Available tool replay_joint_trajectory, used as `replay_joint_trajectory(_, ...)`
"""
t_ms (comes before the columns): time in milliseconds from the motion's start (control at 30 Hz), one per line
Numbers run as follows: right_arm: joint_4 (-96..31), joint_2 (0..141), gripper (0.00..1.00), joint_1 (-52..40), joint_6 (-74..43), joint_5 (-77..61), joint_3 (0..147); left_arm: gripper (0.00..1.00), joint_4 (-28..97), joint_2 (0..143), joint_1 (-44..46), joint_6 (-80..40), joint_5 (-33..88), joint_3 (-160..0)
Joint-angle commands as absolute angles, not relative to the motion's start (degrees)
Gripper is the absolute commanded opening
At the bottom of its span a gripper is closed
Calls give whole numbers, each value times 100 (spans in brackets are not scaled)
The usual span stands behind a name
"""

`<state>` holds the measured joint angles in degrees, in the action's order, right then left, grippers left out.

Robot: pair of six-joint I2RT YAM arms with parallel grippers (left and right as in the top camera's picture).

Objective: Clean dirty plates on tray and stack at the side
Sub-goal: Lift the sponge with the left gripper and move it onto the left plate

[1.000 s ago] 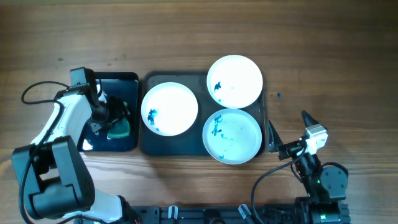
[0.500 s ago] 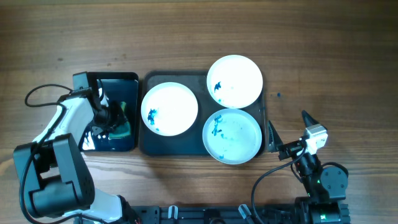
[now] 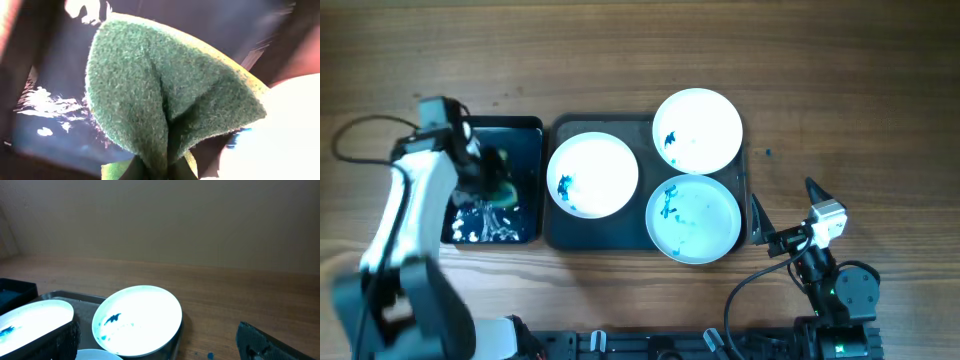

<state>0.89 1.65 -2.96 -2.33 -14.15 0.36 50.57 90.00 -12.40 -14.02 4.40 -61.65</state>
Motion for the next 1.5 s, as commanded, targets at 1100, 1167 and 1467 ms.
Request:
replay_joint_trajectory(1100, 119, 141, 100, -320, -316, -1509, 30, 4, 2563, 9601, 2416, -4383, -956, -5098)
replay_joint_trajectory(1167, 119, 141, 100, -322, -314, -1509, 30, 4, 2285, 9907, 2456, -4383, -952, -5098)
replay_joint_trajectory(1467, 119, 141, 100, -322, -316, -1509, 30, 4, 2196, 10178, 2423, -4375, -1015, -5100)
